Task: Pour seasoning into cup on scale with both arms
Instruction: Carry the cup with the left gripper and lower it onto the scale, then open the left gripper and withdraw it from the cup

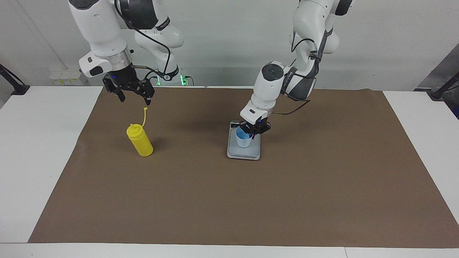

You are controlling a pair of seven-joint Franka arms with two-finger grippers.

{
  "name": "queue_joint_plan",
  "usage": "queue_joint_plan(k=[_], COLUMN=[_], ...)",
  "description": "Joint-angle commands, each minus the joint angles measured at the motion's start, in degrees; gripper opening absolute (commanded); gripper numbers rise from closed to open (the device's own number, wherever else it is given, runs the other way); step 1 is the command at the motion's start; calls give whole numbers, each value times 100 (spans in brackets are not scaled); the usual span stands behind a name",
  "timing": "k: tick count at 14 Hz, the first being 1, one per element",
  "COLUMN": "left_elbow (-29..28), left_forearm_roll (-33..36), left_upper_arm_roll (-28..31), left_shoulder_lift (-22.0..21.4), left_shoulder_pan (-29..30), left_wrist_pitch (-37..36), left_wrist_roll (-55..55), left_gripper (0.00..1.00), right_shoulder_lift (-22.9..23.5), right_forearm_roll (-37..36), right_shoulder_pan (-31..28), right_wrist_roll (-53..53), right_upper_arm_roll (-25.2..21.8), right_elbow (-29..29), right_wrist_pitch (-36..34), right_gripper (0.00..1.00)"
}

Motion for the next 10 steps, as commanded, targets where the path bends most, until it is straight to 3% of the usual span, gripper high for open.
queue_joint_plan(k=[1, 5, 10], left_elbow=[-26, 711, 818], left_forearm_roll=[293, 485, 522], left_upper_arm_roll=[104, 166, 166], left_shoulder_lift=[-69, -192, -517], left_shoulder_pan=[-68, 300, 1029], left_wrist_pitch=[-35, -1124, -1565], left_wrist_roll=[-100, 49, 900], left_gripper=[100, 100, 100], right_shoulder_lift=[-133, -133, -133], right_forearm_roll=[19, 19, 19], right_shoulder_pan=[-60, -60, -68], right_wrist_roll=[-84, -84, -84], right_upper_arm_roll=[35, 35, 26], right_elbow=[-120, -129, -129], right_wrist_pitch=[-23, -32, -23], right_gripper=[100, 100, 100])
